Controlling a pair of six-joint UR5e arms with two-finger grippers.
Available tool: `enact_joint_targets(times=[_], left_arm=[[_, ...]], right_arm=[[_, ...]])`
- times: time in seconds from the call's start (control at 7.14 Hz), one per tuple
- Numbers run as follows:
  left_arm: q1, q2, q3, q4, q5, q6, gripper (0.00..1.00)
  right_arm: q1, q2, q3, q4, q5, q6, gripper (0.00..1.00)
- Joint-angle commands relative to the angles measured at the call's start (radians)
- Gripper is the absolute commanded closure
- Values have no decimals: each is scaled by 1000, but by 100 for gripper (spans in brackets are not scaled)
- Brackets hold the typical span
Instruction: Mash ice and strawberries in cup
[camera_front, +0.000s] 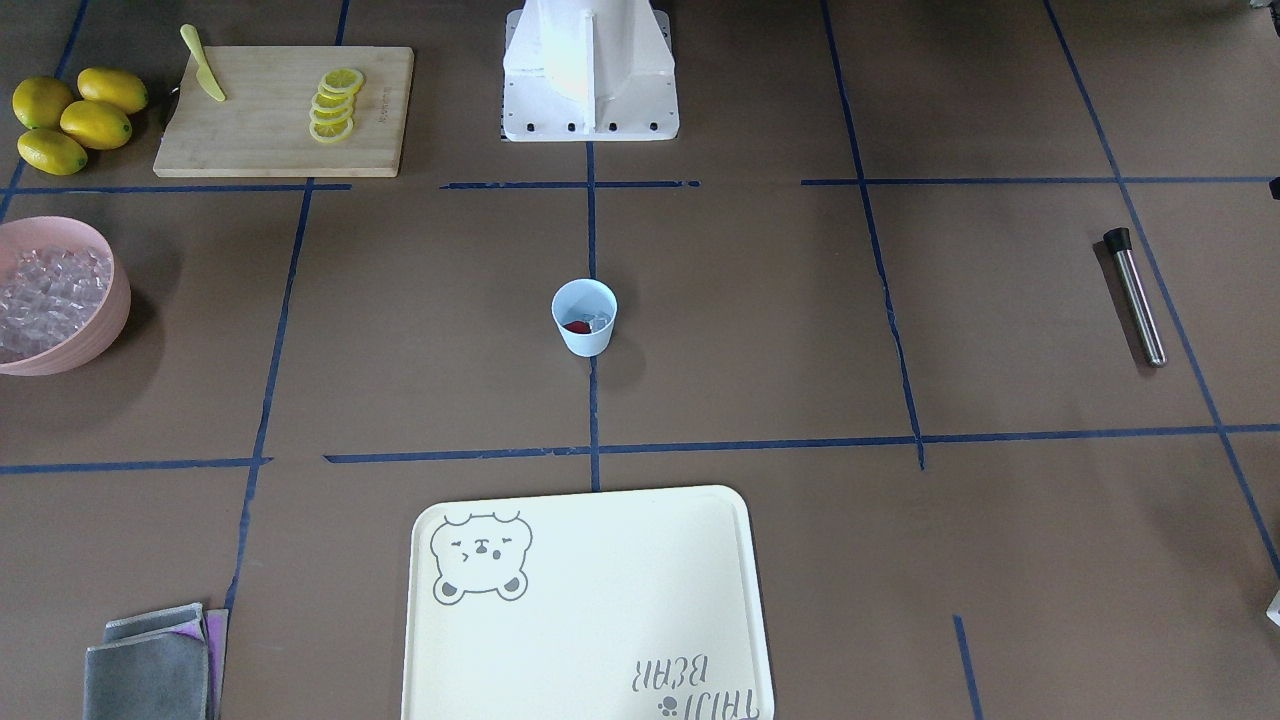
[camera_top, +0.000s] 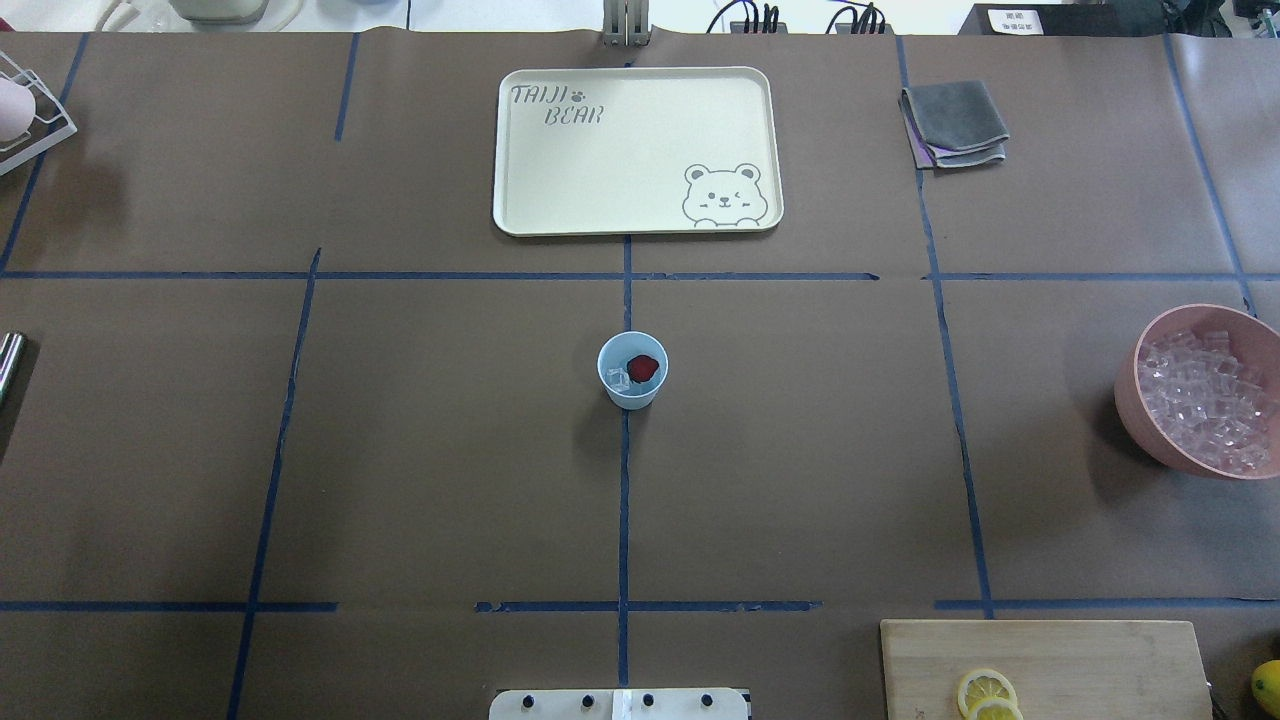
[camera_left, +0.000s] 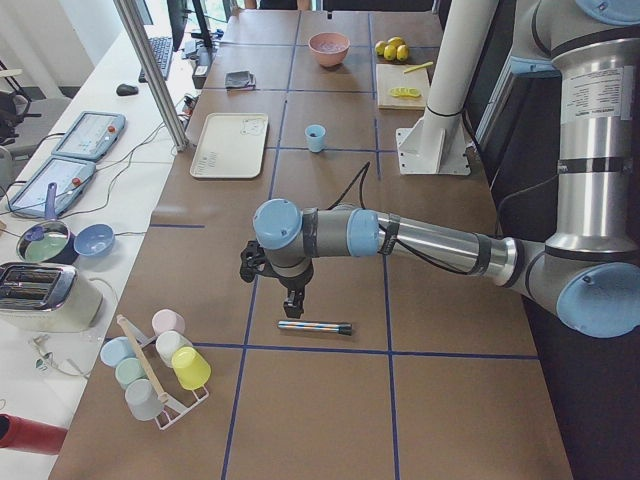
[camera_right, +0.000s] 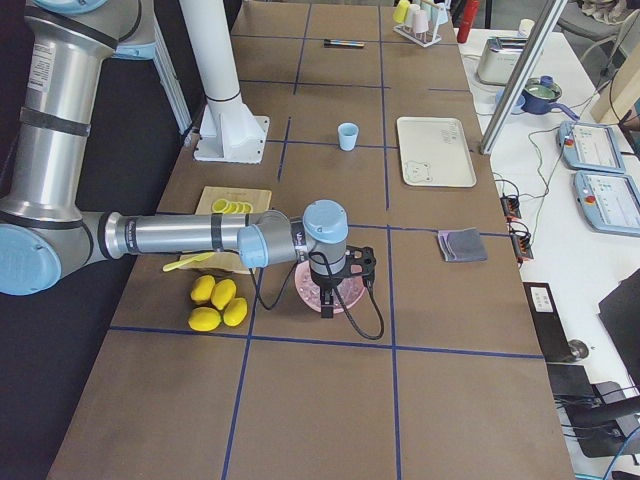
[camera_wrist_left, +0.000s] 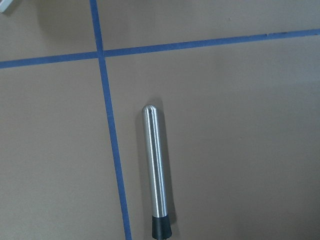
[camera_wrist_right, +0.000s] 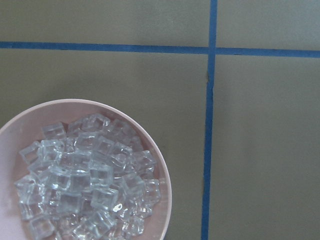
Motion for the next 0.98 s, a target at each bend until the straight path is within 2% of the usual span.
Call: enact_joint_targets(times=[0.0,0.14,0.42,0.7,0.84], left_arm=[[-10,0,6,-3,43,0,0],[-10,1,12,-3,41,0,0],[-7,0,32,-10,41,-1,0],[-4,-3,156,-173,38,-12,0],[-4,-3,170,-200,38,-14,0]], right_arm=[[120,32,-1,-235,-2,-291,0],[151,64,-1,-326,-6,-350,0],[156,60,-1,-331,-8,-363,0],[156,61,-7,-325,-8,-353,0],[156,61,-9,-323,-8,-353,0]])
